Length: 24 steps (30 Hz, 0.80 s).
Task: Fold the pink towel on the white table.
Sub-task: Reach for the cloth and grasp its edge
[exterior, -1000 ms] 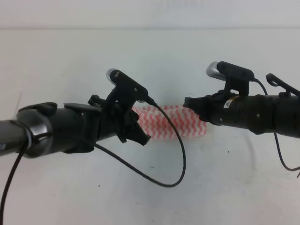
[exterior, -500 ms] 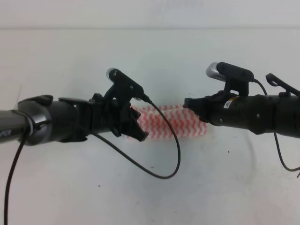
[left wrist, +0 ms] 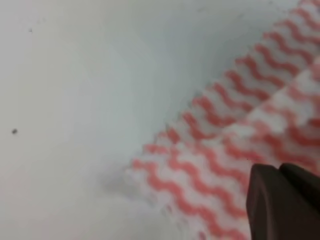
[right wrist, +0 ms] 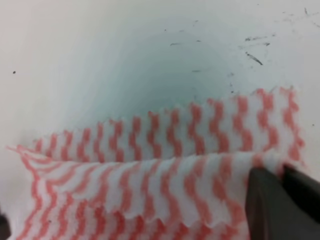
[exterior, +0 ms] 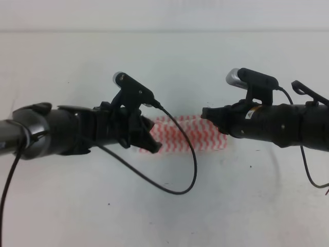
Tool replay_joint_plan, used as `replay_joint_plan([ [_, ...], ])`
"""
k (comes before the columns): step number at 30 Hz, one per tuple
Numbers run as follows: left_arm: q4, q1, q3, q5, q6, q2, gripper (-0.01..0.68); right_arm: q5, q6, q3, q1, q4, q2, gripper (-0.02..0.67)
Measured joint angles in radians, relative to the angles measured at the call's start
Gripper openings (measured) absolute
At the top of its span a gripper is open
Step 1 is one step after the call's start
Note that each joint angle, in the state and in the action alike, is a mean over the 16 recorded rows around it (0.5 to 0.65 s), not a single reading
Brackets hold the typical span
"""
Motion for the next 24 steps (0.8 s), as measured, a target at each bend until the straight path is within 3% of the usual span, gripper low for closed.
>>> replay_joint_plan([
  [9, -0.011, 0.003, 0.033, 0.08, 0.049, 0.002, -0.003, -0.001, 0.0, 0.0, 0.0, -0.001, 0.0, -0.015],
  [24, -0.024, 0.006, -0.042, 0.146, 0.09, 0.088, -0.003, 0.004, 0.0, 0.0, 0.0, -0.002, 0.0, -0.015],
])
